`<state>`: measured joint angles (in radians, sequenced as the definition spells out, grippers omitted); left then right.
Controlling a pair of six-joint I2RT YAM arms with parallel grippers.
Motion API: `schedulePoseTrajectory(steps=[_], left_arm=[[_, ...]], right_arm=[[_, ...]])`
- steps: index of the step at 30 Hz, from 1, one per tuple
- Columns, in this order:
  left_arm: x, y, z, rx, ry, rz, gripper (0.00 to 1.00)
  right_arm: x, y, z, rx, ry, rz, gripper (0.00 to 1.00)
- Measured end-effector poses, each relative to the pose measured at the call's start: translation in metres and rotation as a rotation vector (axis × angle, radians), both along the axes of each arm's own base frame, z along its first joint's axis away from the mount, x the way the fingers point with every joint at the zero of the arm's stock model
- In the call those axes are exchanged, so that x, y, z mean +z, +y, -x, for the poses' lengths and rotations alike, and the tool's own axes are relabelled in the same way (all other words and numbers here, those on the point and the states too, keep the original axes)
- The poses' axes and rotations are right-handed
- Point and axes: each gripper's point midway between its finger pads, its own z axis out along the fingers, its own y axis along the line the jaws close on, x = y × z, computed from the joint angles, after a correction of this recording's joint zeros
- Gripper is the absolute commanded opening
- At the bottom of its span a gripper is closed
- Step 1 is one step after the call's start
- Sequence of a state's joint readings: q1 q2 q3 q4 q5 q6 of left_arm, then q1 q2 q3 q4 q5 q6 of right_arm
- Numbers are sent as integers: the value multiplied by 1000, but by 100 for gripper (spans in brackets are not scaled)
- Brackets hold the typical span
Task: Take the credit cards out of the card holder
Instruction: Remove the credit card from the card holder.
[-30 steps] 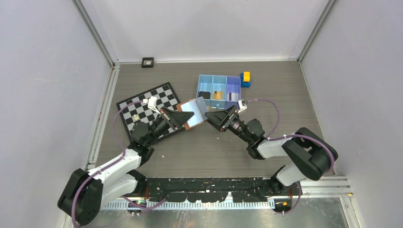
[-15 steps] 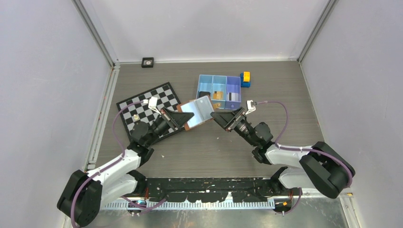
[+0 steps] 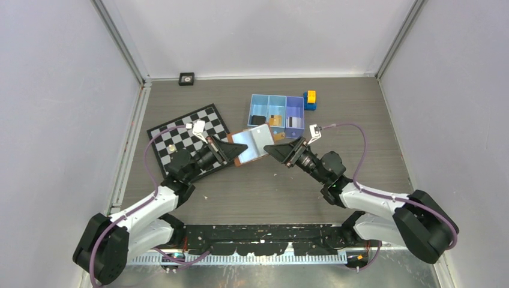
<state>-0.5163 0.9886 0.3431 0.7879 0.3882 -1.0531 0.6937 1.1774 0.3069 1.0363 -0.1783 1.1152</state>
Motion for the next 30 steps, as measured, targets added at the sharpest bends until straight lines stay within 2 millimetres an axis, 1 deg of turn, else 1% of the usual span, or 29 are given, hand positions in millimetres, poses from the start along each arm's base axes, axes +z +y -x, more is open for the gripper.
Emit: schedulePoseTrajectory(steps=[4, 6, 11, 14, 18, 23, 25, 26, 28, 30], left_arm=[[1, -2, 1, -15, -7, -16, 0], [-2, -3, 1, -21, 0, -32, 0], [-8, -6, -1, -37, 21, -73, 0], [-13, -9, -2, -52, 35, -96, 0], [-24, -12, -8, -56, 81, -146, 0], [-39, -15, -13, -59, 127, -199, 0], [-46, -15, -15, -61, 146, -215, 0], [-50, -16, -15, -62, 155, -224, 1], [-56, -15, -16, -62, 165, -239, 8], [-59, -15, -17, -62, 168, -248, 22]], right_arm=[[12, -2, 2, -5, -45, 33, 62], [12, -3, 2, -8, -55, 50, 59], [-5, -1, -1, -9, -28, 127, 50], [-10, 1, -3, -7, -21, 171, 45], [-18, 1, -7, -15, -10, 233, 40], [-35, -3, -9, -29, 16, 301, 27], [-41, -4, -10, -35, 31, 327, 18], [-44, -5, -10, -36, 35, 342, 15], [-47, -4, -12, -34, 44, 363, 13], [-52, -2, -14, -28, 60, 383, 11]])
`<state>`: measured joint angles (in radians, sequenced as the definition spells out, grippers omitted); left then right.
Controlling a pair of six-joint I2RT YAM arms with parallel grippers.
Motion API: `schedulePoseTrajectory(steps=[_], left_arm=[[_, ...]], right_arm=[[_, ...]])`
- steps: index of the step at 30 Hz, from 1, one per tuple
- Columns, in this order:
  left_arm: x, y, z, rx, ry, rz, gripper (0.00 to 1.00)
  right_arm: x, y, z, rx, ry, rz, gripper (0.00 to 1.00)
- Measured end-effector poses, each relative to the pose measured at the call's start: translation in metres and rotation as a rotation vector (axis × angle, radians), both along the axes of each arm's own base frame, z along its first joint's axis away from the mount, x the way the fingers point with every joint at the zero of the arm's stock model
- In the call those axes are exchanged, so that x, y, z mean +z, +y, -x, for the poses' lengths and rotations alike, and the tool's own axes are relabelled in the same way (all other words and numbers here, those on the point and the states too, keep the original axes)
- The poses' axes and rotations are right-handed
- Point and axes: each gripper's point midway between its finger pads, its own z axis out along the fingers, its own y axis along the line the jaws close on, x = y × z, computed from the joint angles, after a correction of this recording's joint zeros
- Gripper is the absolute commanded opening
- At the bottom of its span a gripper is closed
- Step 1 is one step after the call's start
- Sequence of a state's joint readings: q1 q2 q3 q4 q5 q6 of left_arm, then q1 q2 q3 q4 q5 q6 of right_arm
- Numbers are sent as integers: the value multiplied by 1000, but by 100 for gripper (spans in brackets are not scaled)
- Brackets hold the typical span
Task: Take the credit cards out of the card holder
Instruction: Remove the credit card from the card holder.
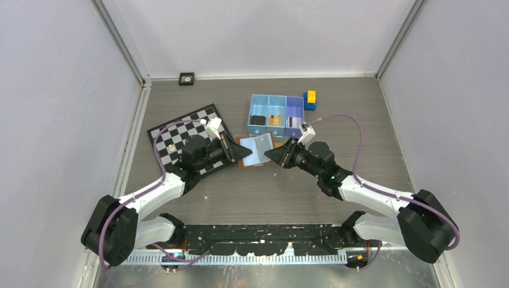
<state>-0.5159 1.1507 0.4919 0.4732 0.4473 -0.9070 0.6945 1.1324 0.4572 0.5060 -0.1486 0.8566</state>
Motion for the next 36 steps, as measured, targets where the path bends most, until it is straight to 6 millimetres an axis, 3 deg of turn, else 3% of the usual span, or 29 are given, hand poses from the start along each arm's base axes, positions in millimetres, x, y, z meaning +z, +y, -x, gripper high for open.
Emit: schedulePoseTrajectory(steps=[2, 6, 11, 17, 20, 24, 27, 30, 35, 36], left_arm=[[-3, 0, -1, 0, 1, -8, 45], [-11, -2, -1, -9, 27, -18, 66], [-24, -4, -3, -11, 64, -32, 74], [-28, -9, -4, -35, 74, -16, 75], [-27, -13, -4, -53, 76, 8, 66], [-16, -18, -4, -74, 54, 53, 36], [-11, -19, -4, -78, 43, 69, 17], [-10, -17, -6, -72, 43, 73, 9], [-11, -18, -5, -74, 47, 70, 4], [-11, -18, -5, -75, 47, 69, 3]], right_arm=[[-4, 2, -1, 7, 12, 12, 11], [-11, 6, 0, 25, 29, 20, 11], [-5, 9, 0, 36, 13, -4, 10], [6, 11, -1, 36, -26, -53, 10], [7, 13, -1, 36, -30, -65, 10], [4, 14, -4, 29, -26, -69, 12], [5, 15, -4, 31, -28, -75, 24], [4, 15, -3, 31, -29, -70, 36], [4, 13, -2, 23, -39, -68, 44], [4, 12, -1, 23, -40, -68, 53]])
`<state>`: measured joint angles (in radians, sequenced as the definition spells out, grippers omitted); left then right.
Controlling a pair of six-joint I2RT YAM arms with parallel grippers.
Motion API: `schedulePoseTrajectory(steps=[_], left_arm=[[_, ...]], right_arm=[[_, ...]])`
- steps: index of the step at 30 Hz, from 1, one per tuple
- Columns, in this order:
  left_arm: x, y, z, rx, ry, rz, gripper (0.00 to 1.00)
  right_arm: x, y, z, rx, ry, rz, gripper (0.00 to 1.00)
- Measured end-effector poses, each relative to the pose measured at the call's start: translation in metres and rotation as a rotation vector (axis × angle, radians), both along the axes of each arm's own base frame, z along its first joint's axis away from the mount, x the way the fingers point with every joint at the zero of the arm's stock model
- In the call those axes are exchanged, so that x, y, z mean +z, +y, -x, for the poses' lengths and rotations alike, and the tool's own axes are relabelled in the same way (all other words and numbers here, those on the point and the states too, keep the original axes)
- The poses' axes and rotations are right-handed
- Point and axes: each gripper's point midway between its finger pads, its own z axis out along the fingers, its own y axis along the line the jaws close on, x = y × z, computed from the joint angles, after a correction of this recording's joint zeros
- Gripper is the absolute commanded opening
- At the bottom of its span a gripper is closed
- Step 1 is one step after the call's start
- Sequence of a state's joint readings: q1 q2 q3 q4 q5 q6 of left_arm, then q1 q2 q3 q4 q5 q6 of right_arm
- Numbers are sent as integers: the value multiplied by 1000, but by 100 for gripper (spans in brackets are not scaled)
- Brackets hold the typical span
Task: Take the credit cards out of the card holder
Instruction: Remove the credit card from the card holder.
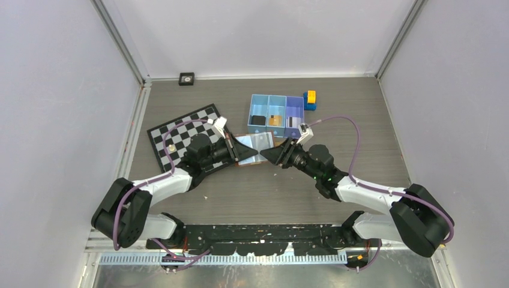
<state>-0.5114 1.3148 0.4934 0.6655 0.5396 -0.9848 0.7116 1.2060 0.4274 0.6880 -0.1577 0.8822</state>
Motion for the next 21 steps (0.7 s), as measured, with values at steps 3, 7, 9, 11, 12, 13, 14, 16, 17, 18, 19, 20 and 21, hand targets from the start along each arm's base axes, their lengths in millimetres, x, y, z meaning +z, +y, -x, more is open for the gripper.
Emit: schedulePoseTrajectory(steps=[3, 7, 9, 11, 12, 13, 14, 16, 17, 18, 19, 20, 21], left_arm=[[-1, 0, 1, -2, 4, -4, 2], [-4, 0, 2, -3, 13, -13, 1], [-5, 0, 2, -3, 17, -16, 1], [-6, 0, 2, -4, 16, -18, 0], [-6, 0, 2, -5, 14, -19, 0], [-6, 0, 2, -7, 11, -21, 0], [-6, 0, 3, -9, 10, -22, 0], [-5, 0, 2, -9, 8, -24, 0], [-5, 0, 2, -10, 6, -23, 0], [-4, 0, 1, -10, 3, -22, 0], [-3, -1, 1, -10, 1, -21, 0], [-2, -1, 1, -10, -2, -21, 0], [-2, -1, 1, -10, -2, -20, 0]], right_arm=[[-1, -1, 1, 0, 0, 0, 66], [0, -1, 1, 0, 6, -5, 67], [0, -2, 0, 2, 9, -10, 67], [1, -2, 1, 6, 7, -20, 68], [2, -3, 1, 8, 7, -25, 68], [3, -3, 1, 11, 10, -33, 69], [4, -4, 1, 15, 12, -42, 69], [7, -5, 0, 22, 16, -59, 69], [8, -5, 0, 26, 19, -69, 69], [9, -6, -1, 29, 22, -75, 69], [10, -6, -1, 32, 24, -84, 67], [11, -6, -2, 35, 31, -95, 65], [10, -6, -3, 38, 34, -99, 64]])
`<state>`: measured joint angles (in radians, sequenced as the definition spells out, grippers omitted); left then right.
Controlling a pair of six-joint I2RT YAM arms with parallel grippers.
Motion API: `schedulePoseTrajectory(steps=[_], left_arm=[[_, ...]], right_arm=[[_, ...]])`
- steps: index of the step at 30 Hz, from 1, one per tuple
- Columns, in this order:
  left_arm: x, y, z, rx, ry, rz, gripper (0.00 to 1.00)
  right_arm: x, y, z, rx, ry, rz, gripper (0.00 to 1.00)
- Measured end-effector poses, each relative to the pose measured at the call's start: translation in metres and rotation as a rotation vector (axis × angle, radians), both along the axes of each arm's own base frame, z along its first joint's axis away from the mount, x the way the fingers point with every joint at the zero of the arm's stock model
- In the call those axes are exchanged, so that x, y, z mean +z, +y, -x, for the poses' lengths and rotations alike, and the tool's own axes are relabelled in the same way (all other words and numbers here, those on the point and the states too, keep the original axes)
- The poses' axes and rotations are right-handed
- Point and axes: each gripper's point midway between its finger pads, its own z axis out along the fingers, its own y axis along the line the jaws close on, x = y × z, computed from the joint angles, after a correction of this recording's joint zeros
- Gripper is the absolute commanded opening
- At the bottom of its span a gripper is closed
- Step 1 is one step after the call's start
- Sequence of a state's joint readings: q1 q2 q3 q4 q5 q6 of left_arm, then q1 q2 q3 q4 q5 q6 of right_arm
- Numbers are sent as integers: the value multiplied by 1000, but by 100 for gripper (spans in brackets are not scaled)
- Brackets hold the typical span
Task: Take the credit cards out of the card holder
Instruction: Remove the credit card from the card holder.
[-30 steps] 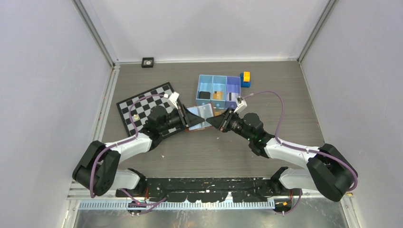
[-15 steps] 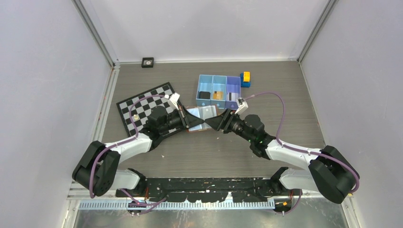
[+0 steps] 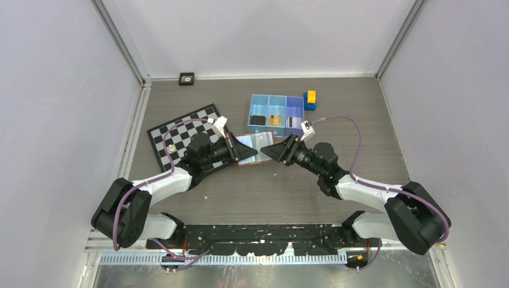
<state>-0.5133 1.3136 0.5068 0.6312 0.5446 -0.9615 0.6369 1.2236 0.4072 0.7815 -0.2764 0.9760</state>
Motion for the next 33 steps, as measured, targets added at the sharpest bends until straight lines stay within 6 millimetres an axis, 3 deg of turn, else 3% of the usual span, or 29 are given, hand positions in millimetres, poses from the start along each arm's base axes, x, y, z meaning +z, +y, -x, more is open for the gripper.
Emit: schedulePoseTrajectory(steps=[16, 23, 27, 33], left_arm=[[1, -1, 0, -8, 0, 1, 0], [5, -3, 1, -20, -13, 14, 0], [6, -4, 2, -28, -15, 18, 0], [10, -4, 2, -30, -14, 36, 0]], right_arm=[[-7, -13, -6, -16, 59, -69, 34], [0, -24, -6, -59, 44, -81, 31], [-1, -25, -5, -60, 44, -82, 18], [2, -25, -6, -58, 31, -98, 7]])
